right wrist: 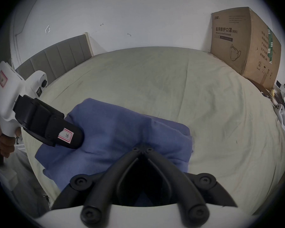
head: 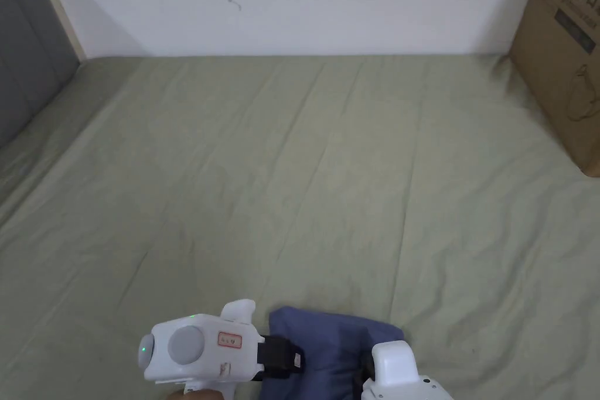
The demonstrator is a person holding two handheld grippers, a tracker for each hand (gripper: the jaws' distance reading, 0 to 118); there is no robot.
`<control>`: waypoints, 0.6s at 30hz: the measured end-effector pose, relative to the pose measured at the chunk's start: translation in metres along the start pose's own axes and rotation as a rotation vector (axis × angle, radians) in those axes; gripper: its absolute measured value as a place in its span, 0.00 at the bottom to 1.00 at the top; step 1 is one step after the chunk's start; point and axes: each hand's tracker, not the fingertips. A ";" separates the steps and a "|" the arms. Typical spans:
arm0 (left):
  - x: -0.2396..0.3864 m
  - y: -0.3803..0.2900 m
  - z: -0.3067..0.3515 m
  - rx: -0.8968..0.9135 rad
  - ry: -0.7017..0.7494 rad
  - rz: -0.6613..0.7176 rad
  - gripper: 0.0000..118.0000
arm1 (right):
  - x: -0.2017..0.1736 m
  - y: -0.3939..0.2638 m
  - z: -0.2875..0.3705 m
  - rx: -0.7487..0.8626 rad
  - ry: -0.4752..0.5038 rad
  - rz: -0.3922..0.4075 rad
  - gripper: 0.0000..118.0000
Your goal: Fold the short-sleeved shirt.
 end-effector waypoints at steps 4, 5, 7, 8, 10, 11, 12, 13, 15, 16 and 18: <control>0.004 -0.003 0.004 0.027 -0.006 0.003 0.17 | 0.005 0.011 0.010 0.008 0.038 0.019 0.00; 0.007 -0.003 0.010 0.048 -0.003 -0.020 0.16 | 0.005 0.017 0.017 0.023 0.039 0.025 0.00; 0.006 0.001 0.027 0.064 -0.018 -0.026 0.14 | 0.007 0.031 0.031 0.085 0.039 0.029 0.00; 0.003 0.004 0.037 0.083 -0.027 -0.029 0.13 | 0.008 0.040 0.038 0.107 0.042 0.030 0.00; -0.002 0.017 0.060 0.110 0.010 -0.055 0.13 | 0.009 0.057 0.050 0.149 0.037 0.056 0.00; -0.008 0.023 0.075 0.138 0.046 -0.087 0.13 | 0.009 0.066 0.056 0.169 0.030 0.072 0.00; -0.014 0.028 0.088 0.151 0.079 -0.101 0.13 | 0.008 0.073 0.060 0.194 0.023 0.080 0.00; -0.024 0.034 0.104 0.167 0.110 -0.106 0.13 | 0.008 0.080 0.065 0.207 0.020 0.086 0.00; -0.047 0.047 0.136 0.199 0.177 -0.108 0.13 | 0.005 0.092 0.071 0.237 0.010 0.100 0.00; -0.060 0.052 0.153 0.214 0.214 -0.106 0.13 | 0.003 0.098 0.073 0.245 0.008 0.103 0.00; -0.088 0.064 0.184 0.241 0.284 -0.082 0.13 | -0.001 0.107 0.075 0.260 0.009 0.104 0.00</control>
